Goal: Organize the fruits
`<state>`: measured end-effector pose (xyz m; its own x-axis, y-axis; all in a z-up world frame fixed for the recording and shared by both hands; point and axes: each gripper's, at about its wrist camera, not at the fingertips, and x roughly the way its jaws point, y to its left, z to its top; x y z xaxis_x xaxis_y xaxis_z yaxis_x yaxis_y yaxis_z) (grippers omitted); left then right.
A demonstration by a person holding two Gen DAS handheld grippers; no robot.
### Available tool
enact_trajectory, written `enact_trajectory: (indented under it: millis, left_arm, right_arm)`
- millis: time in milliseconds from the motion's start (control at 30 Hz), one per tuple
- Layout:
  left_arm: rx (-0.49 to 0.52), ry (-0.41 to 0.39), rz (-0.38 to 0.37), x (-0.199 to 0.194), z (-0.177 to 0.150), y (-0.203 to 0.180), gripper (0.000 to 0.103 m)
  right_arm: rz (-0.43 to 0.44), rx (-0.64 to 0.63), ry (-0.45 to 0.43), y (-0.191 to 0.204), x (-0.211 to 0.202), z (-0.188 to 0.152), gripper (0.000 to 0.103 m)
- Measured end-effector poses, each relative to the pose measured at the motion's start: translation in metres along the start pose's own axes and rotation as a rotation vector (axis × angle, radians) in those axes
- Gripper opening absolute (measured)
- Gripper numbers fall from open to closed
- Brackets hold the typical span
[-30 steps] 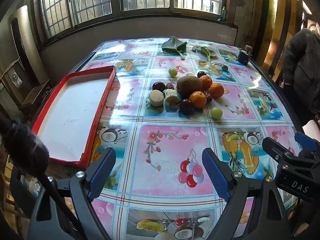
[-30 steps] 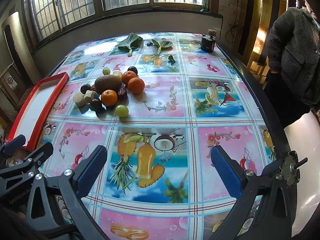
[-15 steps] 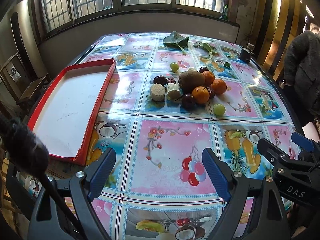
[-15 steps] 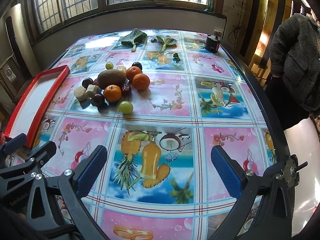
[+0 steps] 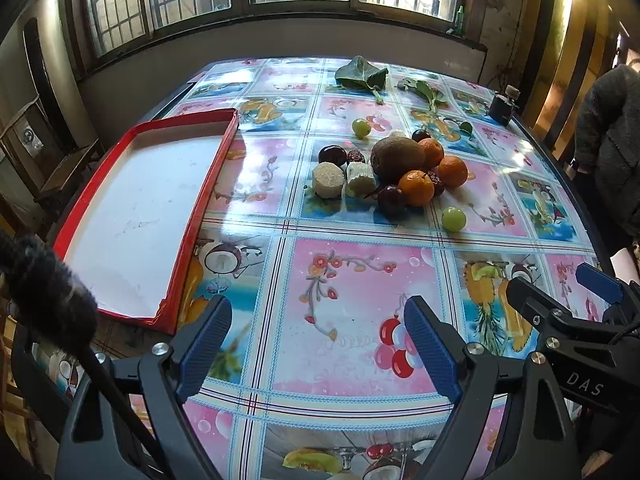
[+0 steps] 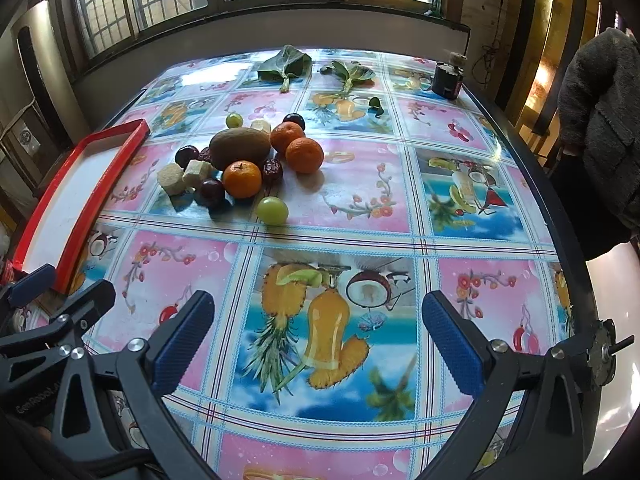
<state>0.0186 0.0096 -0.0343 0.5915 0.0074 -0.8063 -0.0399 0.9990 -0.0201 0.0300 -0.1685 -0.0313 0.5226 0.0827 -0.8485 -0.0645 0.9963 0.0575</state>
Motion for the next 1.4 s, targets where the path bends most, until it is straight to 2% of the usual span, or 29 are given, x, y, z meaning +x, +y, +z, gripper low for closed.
enact_trajectory:
  millis: [433,767,900,1000,1100,1133,1267,1300,1367,1400]
  left_arm:
    - [0.009,0.023,0.011,0.013,0.006,0.001,0.089]
    - [-0.026,0.005,-0.051,0.020,0.019,0.012,0.089]
    - [-0.034,0.034,-0.099,0.025,0.022,0.013,0.089]
    - [-0.041,0.069,-0.152,0.034,0.026,0.015,0.089]
    - [-0.055,0.066,-0.148,0.043,0.036,0.019,0.086]
    - [-0.055,0.072,-0.136,0.048,0.040,0.020,0.083]
    - [-0.029,0.099,-0.092,0.068,0.054,0.019,0.059]
    - [-0.017,0.110,-0.072,0.075,0.057,0.019,0.057]
    - [0.007,0.119,-0.053,0.085,0.062,0.016,0.047]
    - [0.014,0.121,-0.050,0.089,0.064,0.016,0.046]
  right_arm:
    - [-0.001,0.003,0.012,-0.007,0.010,0.007,0.103]
    - [0.071,-0.016,-0.020,-0.013,0.013,0.011,0.103]
    - [0.092,0.002,-0.023,-0.018,0.014,0.013,0.102]
    - [0.100,0.002,-0.024,-0.019,0.016,0.013,0.097]
    - [0.112,-0.011,-0.023,-0.017,0.020,0.015,0.088]
    - [0.118,-0.014,-0.018,-0.016,0.023,0.016,0.082]
    - [0.189,-0.025,0.007,-0.011,0.037,0.020,0.061]
    - [0.207,-0.026,0.017,-0.009,0.041,0.021,0.058]
    - [0.233,-0.025,0.041,-0.007,0.053,0.025,0.053]
    - [0.244,-0.026,0.047,-0.006,0.057,0.028,0.051]
